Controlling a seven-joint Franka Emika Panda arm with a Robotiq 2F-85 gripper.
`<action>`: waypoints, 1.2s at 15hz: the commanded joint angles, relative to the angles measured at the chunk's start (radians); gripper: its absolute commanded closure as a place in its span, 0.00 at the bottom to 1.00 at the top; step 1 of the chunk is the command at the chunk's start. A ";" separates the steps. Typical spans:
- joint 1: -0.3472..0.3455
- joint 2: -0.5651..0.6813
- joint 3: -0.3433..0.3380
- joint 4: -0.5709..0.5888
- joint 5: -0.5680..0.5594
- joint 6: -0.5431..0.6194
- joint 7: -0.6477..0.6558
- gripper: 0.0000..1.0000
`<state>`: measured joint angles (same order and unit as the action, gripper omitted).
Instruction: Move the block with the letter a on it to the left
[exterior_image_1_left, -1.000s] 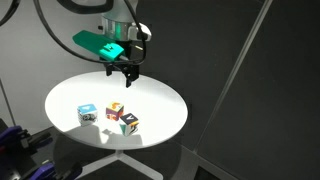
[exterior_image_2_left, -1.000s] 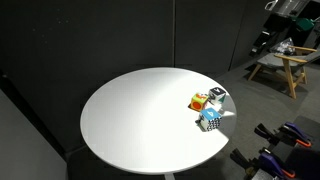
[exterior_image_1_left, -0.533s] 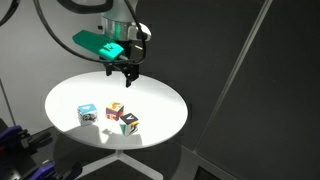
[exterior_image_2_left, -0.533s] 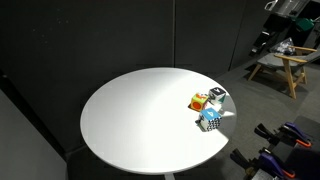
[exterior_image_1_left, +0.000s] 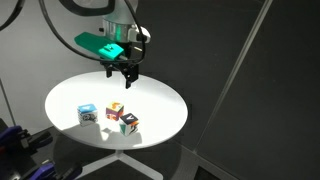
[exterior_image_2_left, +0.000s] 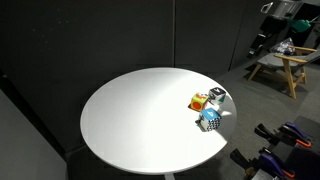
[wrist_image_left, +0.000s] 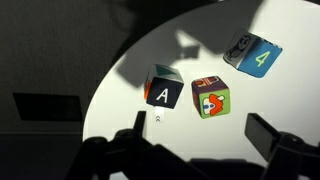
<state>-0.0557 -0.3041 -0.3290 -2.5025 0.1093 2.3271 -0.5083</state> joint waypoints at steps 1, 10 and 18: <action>-0.031 0.040 0.045 0.050 -0.035 -0.018 0.059 0.00; -0.049 0.208 0.112 0.143 -0.097 0.042 0.232 0.00; -0.063 0.376 0.135 0.217 -0.084 0.085 0.397 0.00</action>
<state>-0.0958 0.0181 -0.2163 -2.3291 0.0311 2.4022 -0.1698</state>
